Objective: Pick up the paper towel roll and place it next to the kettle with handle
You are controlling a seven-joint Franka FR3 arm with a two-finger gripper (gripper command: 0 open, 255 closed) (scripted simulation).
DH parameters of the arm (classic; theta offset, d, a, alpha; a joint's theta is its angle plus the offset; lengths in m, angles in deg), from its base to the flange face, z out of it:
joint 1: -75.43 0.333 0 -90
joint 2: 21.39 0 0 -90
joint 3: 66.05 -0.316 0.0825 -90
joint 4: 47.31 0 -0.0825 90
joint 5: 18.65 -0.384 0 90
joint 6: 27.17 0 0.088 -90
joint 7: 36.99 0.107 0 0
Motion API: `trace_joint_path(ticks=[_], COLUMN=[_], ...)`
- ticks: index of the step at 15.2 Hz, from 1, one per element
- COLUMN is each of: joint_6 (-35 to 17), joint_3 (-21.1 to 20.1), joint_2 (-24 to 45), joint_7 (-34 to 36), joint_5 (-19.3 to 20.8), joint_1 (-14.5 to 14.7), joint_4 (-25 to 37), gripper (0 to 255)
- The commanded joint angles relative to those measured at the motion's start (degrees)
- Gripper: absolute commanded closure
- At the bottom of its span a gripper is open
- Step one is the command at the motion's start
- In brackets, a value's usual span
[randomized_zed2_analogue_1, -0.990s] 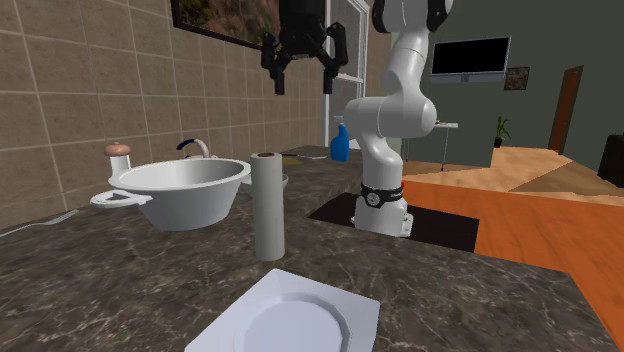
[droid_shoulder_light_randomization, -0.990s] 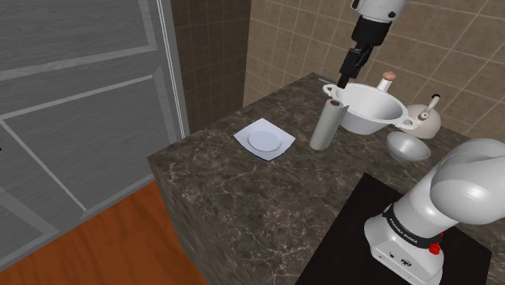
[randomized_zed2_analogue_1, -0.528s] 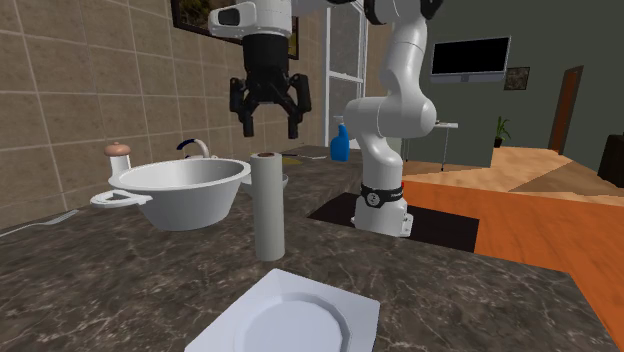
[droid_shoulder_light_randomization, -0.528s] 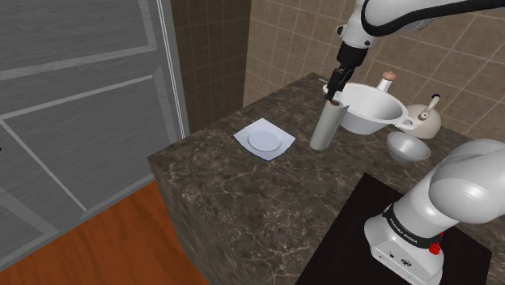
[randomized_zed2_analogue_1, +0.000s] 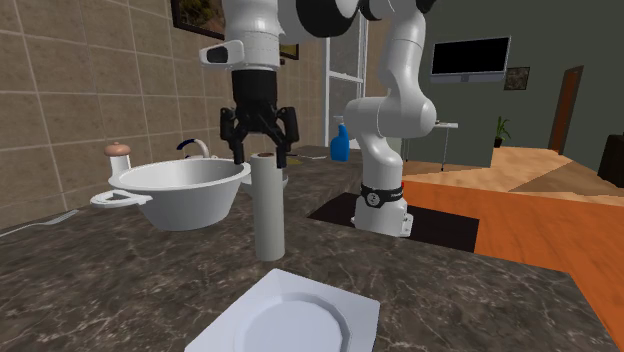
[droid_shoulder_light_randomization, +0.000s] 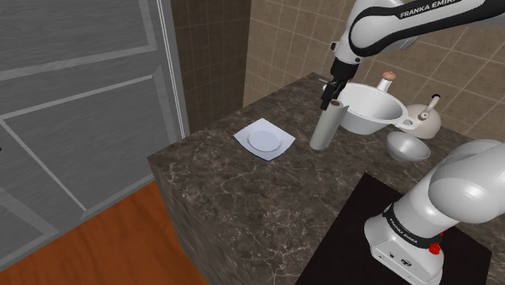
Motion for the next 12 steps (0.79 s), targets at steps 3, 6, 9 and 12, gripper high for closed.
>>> trace_joint_path(ticks=[3,6,9,12], joint_6=[-2.3,-2.3,-2.2,-2.2], joint_3=[0.1,0.1,0.0,0.1], joint_2=[0.9,0.9,0.9,0.9], joint_7=[0.0,0.0,0.0,0.0], joint_5=[-0.1,-0.1,-0.1,-0.1], joint_1=[0.1,0.1,0.1,0.1], joint_4=[-1.3,-1.3,-1.3,-1.3], gripper=[0,0,0,255])
